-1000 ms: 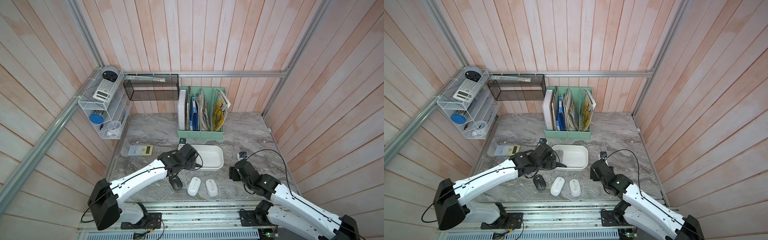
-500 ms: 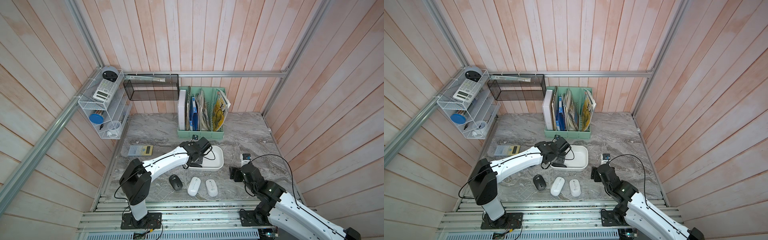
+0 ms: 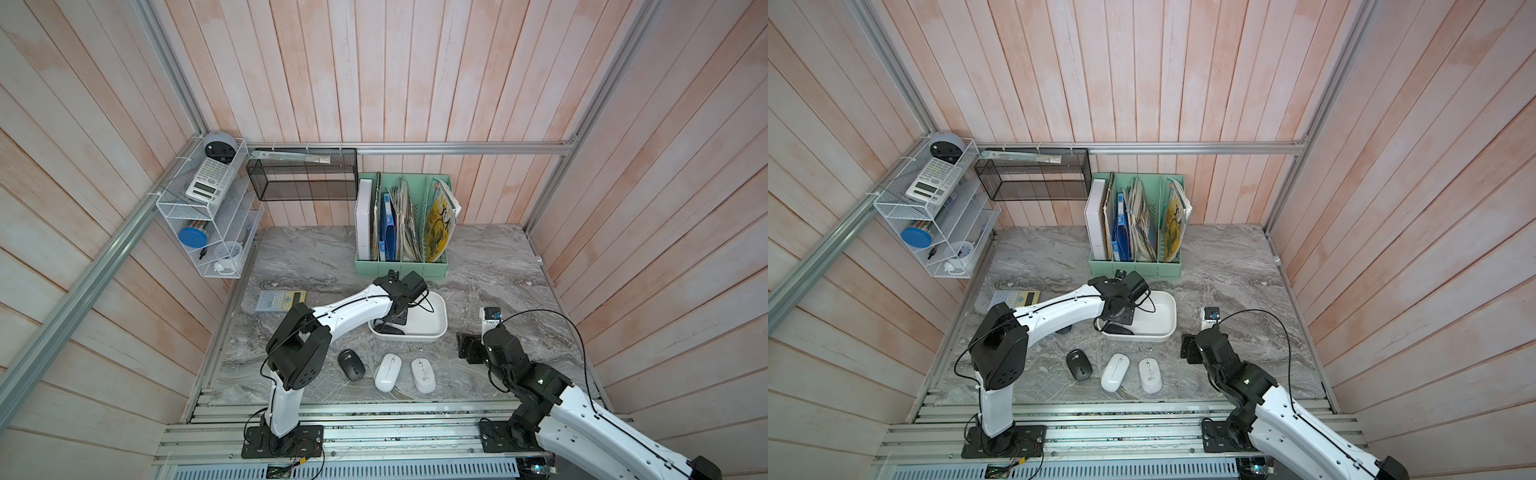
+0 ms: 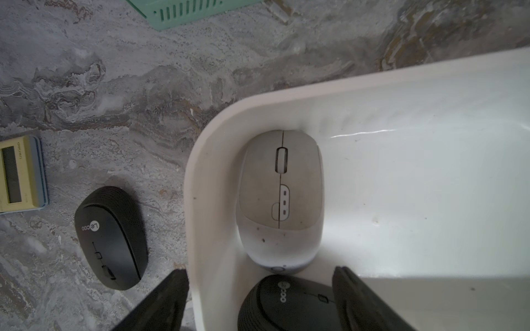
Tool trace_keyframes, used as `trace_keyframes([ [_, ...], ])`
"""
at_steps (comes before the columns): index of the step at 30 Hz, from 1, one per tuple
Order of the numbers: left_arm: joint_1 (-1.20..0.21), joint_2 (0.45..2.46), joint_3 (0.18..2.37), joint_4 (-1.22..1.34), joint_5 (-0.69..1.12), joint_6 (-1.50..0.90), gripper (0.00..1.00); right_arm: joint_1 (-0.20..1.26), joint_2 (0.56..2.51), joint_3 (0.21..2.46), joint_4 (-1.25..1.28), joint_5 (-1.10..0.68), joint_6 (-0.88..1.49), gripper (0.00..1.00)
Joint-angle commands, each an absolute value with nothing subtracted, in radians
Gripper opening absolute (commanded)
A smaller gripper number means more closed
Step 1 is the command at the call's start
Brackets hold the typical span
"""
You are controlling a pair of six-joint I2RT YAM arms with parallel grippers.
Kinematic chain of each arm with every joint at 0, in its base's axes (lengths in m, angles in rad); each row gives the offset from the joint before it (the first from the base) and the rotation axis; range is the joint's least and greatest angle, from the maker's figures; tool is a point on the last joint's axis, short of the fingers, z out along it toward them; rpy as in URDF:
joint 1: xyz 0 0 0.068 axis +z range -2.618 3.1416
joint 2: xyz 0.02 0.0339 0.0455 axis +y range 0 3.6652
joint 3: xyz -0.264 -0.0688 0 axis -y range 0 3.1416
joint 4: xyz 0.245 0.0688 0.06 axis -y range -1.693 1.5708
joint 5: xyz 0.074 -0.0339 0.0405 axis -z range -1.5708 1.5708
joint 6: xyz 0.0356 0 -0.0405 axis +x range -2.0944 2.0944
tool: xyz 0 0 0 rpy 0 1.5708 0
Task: Take out the mouse from the storage box
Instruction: Pick up the mouse from the storage box.
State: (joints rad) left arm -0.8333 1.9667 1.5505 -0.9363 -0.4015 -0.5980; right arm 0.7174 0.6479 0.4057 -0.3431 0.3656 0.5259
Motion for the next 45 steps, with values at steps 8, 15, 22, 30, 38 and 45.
trace_keyframes([
  [8, -0.831, 2.009, 1.582, -0.908, -0.391, -0.596, 0.76, 0.712, 0.650, 0.391, -0.324, 0.356, 0.514, 0.83],
  [15, -0.818, 2.048, 1.597, -0.913, -0.393, -0.603, 0.76, 0.712, 0.651, 0.392, -0.323, 0.356, 0.514, 0.83],
  [22, -0.796, 2.088, 1.592, -0.887, -0.362, -0.615, 0.79, 0.713, 0.650, 0.391, -0.322, 0.357, 0.514, 0.83],
  [30, -0.794, 2.123, 1.607, -0.864, -0.331, -0.608, 0.79, 0.713, 0.649, 0.390, -0.322, 0.357, 0.514, 0.83],
  [38, -0.806, 2.139, 1.623, -0.832, -0.292, -0.617, 0.75, 0.712, 0.650, 0.390, -0.321, 0.356, 0.514, 0.83],
  [45, -0.803, 2.115, 1.605, -0.815, -0.321, -0.608, 0.75, 0.712, 0.658, 0.391, -0.318, 0.357, 0.514, 0.83],
])
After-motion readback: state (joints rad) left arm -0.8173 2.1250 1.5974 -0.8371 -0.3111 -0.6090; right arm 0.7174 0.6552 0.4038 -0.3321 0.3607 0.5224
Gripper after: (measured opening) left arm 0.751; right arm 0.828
